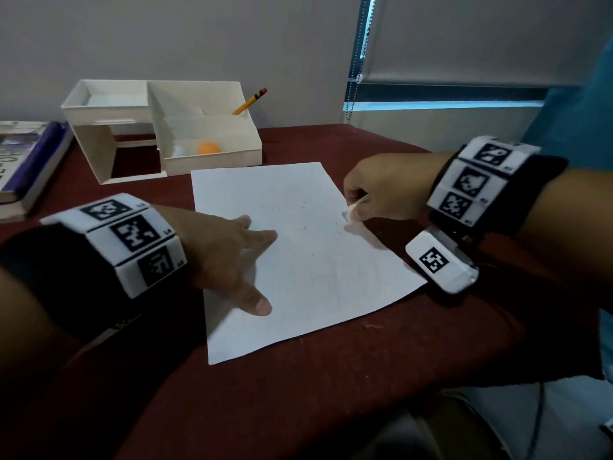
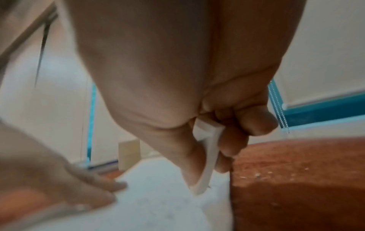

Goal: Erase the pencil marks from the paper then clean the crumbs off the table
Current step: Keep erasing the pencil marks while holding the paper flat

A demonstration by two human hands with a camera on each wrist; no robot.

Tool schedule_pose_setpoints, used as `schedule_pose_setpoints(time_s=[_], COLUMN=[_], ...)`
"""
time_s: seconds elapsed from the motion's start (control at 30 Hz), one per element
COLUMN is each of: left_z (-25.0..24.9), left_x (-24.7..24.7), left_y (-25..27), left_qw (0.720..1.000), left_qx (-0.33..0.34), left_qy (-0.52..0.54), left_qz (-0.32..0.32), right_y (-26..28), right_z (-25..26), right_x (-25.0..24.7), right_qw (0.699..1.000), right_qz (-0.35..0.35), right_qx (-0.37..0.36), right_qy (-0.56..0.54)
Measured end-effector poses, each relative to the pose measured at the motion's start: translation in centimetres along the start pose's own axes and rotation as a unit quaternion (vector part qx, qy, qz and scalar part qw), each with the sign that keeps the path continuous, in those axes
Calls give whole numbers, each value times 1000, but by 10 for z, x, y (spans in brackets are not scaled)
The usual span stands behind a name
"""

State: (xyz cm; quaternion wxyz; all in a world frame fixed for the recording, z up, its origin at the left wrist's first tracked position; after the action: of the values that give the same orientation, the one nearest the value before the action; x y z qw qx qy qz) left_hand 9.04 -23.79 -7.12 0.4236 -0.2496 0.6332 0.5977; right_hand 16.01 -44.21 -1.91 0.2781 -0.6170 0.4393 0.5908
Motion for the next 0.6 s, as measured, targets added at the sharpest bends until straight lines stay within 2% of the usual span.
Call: schedule_pose_setpoints(time_s=[0.17,0.27,0.47,0.6], left_z=[-14,-19,1,2], left_x=[-8,-10,3,9], left_y=[-8,-8,10,4], left_qw=[997,995,999,999], left_qx=[-17,-5,-17,-21], left_qy=[-57,-68,-37,-35], left_qz=[-47,-73,-23,-10], right_y=[26,29,14,20], right_z=[44,63,58,93], right_x=[-10,1,16,20], right_qw=[995,992,997,989], right_qz=[38,58,64,74], right_qx=[-81,-96,-38,-122], right_qy=[-49,-49,-4,-47])
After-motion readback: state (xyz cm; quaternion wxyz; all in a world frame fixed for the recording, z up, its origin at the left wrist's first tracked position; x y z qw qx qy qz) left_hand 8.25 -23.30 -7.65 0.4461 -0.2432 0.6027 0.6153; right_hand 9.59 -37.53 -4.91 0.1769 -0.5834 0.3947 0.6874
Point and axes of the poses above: each hand's wrist, its own y-axis away from the middle knuckle, its own x-axis out of the palm, z = x × y, the point moved 5 cm from there along -y, towards the middle knuckle, and after that the axes turned 1 degree about y, right-handed, at the moved point
